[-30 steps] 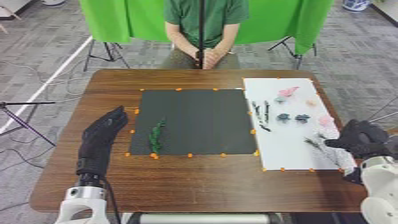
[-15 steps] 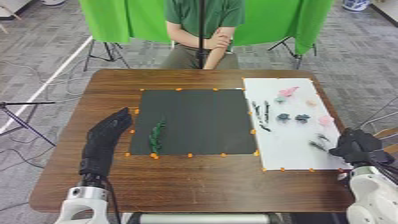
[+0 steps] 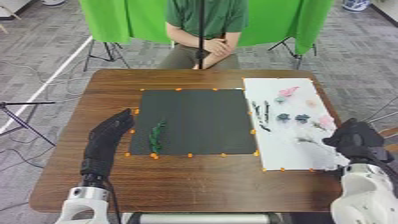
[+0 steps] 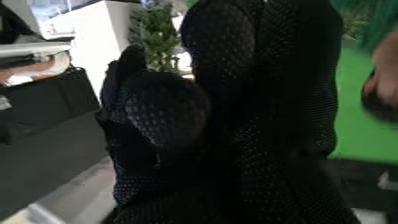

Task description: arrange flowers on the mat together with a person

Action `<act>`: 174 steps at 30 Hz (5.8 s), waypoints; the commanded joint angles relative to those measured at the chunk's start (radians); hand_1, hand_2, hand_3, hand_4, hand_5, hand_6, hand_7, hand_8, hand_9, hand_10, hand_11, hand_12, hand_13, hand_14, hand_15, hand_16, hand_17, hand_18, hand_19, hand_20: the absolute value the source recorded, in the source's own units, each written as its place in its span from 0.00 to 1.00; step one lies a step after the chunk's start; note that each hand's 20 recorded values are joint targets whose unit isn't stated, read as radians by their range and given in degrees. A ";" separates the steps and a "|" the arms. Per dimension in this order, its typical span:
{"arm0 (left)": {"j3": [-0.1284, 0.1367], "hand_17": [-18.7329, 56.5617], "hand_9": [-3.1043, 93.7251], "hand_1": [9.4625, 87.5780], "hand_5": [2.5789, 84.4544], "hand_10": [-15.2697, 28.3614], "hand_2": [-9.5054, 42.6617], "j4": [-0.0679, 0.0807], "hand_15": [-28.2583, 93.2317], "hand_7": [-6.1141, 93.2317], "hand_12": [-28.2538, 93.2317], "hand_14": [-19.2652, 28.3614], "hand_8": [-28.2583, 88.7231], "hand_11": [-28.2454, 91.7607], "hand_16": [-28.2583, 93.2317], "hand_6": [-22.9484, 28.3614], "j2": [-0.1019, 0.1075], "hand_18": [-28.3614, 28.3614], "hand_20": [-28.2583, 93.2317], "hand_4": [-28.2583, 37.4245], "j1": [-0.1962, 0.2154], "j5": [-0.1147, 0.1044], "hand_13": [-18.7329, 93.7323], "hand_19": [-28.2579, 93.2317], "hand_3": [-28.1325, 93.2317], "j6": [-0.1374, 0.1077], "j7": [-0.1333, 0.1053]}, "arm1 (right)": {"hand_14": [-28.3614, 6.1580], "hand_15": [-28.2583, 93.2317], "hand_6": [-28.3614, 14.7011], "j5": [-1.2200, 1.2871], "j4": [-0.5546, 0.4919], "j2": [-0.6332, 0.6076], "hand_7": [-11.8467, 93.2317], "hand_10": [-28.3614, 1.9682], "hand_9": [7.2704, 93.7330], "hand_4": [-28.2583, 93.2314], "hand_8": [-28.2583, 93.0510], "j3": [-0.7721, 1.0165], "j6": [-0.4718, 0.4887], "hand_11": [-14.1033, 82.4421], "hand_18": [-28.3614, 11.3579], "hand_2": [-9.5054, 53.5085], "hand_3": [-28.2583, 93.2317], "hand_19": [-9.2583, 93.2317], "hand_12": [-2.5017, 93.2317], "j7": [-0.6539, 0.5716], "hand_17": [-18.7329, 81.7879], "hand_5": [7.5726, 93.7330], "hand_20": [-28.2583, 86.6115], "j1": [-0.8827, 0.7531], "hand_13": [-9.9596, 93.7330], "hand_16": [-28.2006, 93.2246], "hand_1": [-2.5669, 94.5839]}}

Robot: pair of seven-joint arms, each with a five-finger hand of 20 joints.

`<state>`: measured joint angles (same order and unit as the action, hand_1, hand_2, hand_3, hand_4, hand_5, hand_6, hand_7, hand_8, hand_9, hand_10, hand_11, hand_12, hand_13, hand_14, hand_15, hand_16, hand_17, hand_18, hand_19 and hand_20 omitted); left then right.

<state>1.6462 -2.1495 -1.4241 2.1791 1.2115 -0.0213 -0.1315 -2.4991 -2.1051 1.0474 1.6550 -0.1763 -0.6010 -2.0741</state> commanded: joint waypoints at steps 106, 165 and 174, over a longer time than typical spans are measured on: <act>-0.026 0.35 0.47 0.25 0.54 0.64 0.08 0.056 0.32 0.20 0.34 0.74 0.19 0.36 0.24 0.51 0.027 0.64 0.36 0.16 0.016 -0.047 0.47 0.25 0.77 -0.077 -0.120 | 0.54 0.25 0.59 1.337 -0.036 0.302 0.16 0.45 0.30 0.06 0.16 0.004 0.111 0.16 0.47 0.22 0.87 0.09 0.08 0.849 0.29 0.27 0.43 -0.113 0.29 0.29 0.06; 0.000 0.33 0.48 0.25 0.54 0.64 0.08 0.050 0.33 0.20 0.34 0.74 0.19 0.36 0.24 0.51 0.012 0.65 0.37 0.17 0.020 -0.036 0.47 0.25 0.77 -0.057 -0.084 | 0.52 0.29 0.58 1.346 -0.044 0.325 0.17 0.43 0.34 0.07 0.16 0.005 0.076 0.18 0.44 0.23 0.87 0.09 0.10 0.827 0.33 0.32 0.44 -0.130 0.34 0.28 0.07; 0.000 0.33 0.48 0.25 0.54 0.64 0.08 0.049 0.33 0.20 0.34 0.74 0.18 0.36 0.24 0.51 0.007 0.65 0.37 0.16 0.029 -0.035 0.47 0.25 0.77 -0.060 -0.084 | 0.53 0.30 0.58 1.339 -0.043 0.322 0.18 0.43 0.34 0.07 0.16 0.011 0.084 0.18 0.44 0.20 0.87 0.09 0.10 0.833 0.33 0.32 0.44 -0.139 0.34 0.27 0.08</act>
<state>1.6454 -2.1026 -1.4048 2.1953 1.1747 -0.0839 -0.2259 -1.1451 -2.1448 1.3705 1.6763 -0.0829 0.2259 -2.2031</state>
